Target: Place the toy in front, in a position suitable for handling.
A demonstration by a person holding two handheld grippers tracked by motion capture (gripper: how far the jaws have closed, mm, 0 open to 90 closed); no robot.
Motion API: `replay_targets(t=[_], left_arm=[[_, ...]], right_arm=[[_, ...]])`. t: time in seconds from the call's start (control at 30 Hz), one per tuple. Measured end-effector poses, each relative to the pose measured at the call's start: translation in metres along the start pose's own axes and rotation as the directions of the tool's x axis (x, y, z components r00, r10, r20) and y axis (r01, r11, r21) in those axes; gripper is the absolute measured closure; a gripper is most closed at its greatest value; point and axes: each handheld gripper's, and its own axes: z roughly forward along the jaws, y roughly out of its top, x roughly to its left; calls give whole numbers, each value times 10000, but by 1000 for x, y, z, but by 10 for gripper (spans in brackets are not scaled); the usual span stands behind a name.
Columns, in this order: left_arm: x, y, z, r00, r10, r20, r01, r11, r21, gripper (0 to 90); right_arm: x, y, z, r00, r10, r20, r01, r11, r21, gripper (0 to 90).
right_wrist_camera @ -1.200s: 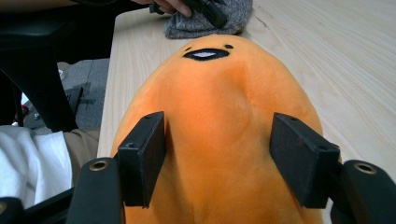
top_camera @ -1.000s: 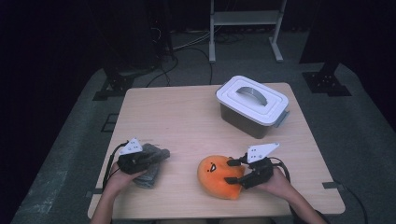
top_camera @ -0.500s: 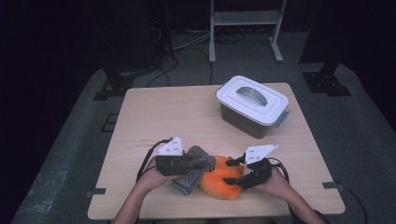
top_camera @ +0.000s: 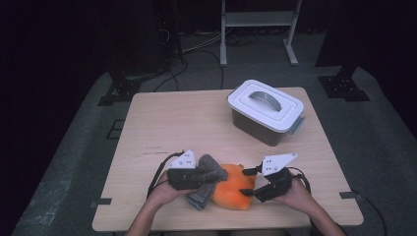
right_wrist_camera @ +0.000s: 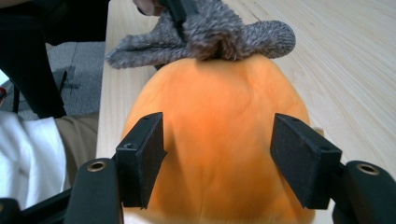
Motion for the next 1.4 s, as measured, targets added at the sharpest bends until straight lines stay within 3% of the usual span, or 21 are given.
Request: replay_targets(t=[0.17, 0.23, 0.33, 0.43, 0.53, 0.67, 0.8, 0.87, 1.0, 1.23, 1.33, 1.4], left_arm=[[0, -2, -3, 9999, 25, -121, -24, 9999, 139, 767], [-1, -2, -3, 9999, 58, -84, -57, 9998, 182, 767], [-2, -1, -4, 10000, 62, 0, -62, 9990, 441, 764], [-2, -4, -8, 10000, -6, 51, 2, 9975, 706, 764], [-3, -6, -12, 9996, -1, 291, -27, 9953, 966, 764], [-3, -1, -13, 9991, 113, 406, -150, 9956, 929, 763], [-6, 15, -8, 9970, 444, 638, -480, 9973, 558, 762], [-7, 18, -3, 9964, 618, 579, -660, 9951, 742, 759], [-3, 10, -4, 9973, 346, 645, -387, 9972, 633, 759], [8, -14, -23, 9987, -313, 402, 290, 9980, 564, 759], [7, -12, -21, 9982, -351, 479, 332, 9986, 401, 756], [4, -5, -16, 9982, -127, 579, 107, 9993, 346, 754]], right_arm=[[7, 1, 0, 9998, -221, 19, 220, 9987, 456, 329], [7, 0, 6, 9975, -680, 206, 663, 9952, 723, 329], [4, -1, 11, 9964, -785, 307, 761, 9945, 720, 328], [-4, 1, 17, 9956, -902, 273, 891, 9952, 396, 322], [-18, 6, 29, 9985, -536, 55, 537, 9985, -92, 305], [-18, 5, 32, 9985, -551, 40, 551, 9983, -170, 303], [-21, 3, 33, 9993, -381, -62, 379, 9985, -386, 301], [-19, 3, 35, 9992, -406, -38, 404, 9984, -384, 300], [-17, 2, 33, 9989, -460, 96, 462, 9985, -276, 311], [-14, -2, 31, 9992, -320, 248, 329, 9987, -378, 313], [-14, -2, 31, 9992, -317, 261, 326, 9989, -347, 313], [-14, -2, 32, 9990, -331, 286, 340, 9990, -301, 313]])
